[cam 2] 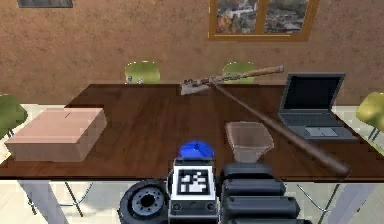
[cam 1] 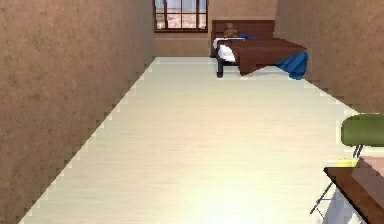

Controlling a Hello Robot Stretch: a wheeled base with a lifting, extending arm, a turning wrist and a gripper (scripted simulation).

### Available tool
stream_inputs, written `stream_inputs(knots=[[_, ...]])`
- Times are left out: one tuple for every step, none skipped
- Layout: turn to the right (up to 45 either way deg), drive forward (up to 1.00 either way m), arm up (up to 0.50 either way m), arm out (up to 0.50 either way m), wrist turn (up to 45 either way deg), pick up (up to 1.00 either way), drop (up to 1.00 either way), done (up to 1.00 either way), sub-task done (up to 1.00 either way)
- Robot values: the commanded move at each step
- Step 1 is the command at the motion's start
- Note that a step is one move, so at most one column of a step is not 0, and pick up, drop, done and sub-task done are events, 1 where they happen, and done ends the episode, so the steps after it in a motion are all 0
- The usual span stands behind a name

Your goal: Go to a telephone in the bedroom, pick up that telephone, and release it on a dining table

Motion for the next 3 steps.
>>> stream_inputs(knots=[[0.0,0.00,0.00,0.48,0.0,0.00,0.00,0.00,0.00],[0.0,0.00,0.00,0.00,45.0,0.00,0.00,0.00,0.00],[0.0,0.00,0.00,0.00,45.0,0.00,0.00,0.00,0.00]])
